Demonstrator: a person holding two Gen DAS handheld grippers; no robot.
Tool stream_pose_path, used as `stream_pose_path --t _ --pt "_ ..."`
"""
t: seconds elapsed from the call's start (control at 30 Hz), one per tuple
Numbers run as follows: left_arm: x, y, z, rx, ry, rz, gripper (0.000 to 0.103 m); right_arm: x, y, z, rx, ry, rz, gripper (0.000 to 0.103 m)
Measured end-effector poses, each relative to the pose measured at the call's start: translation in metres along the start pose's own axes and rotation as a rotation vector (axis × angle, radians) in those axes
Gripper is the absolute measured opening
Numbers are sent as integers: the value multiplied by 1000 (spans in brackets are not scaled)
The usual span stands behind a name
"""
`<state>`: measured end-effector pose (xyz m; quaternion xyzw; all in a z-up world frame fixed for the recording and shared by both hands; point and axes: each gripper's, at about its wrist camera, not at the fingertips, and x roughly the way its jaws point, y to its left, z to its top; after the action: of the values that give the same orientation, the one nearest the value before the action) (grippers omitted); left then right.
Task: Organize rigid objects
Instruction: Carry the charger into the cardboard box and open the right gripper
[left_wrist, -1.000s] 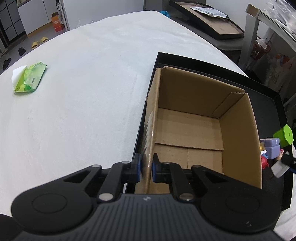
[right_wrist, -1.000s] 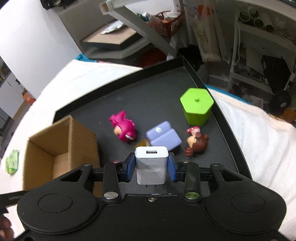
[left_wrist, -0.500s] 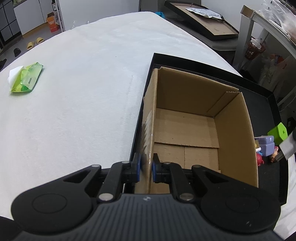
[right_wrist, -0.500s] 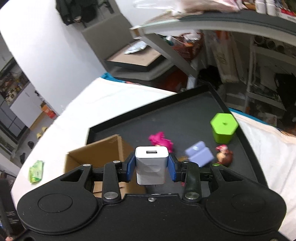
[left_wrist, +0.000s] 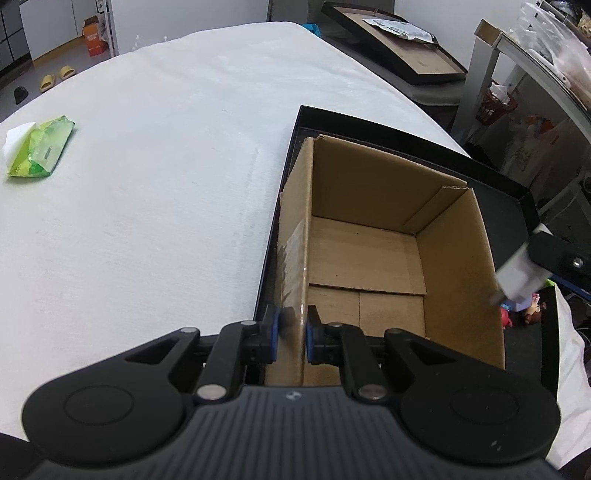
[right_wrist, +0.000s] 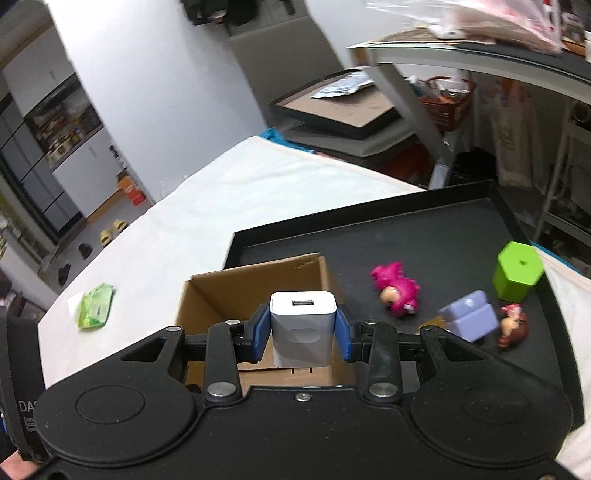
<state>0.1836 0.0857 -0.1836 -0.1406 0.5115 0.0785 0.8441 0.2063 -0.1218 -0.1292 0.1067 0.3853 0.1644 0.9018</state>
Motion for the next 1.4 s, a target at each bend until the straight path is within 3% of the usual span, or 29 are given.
stream_pose_path --t 0.27,0.8,1.13,1.4 --pt "2 9 3 -7 13 -36 13 24 28 -2 -54 47 27 36" --pt "15 21 21 -32 33 -103 13 67 45 6 -20 118 36 37" --pt "15 20 27 -29 60 -96 14 67 46 15 10 85 113 40" --pt "9 11 26 -13 64 -42 15 48 33 15 21 37 65 48"
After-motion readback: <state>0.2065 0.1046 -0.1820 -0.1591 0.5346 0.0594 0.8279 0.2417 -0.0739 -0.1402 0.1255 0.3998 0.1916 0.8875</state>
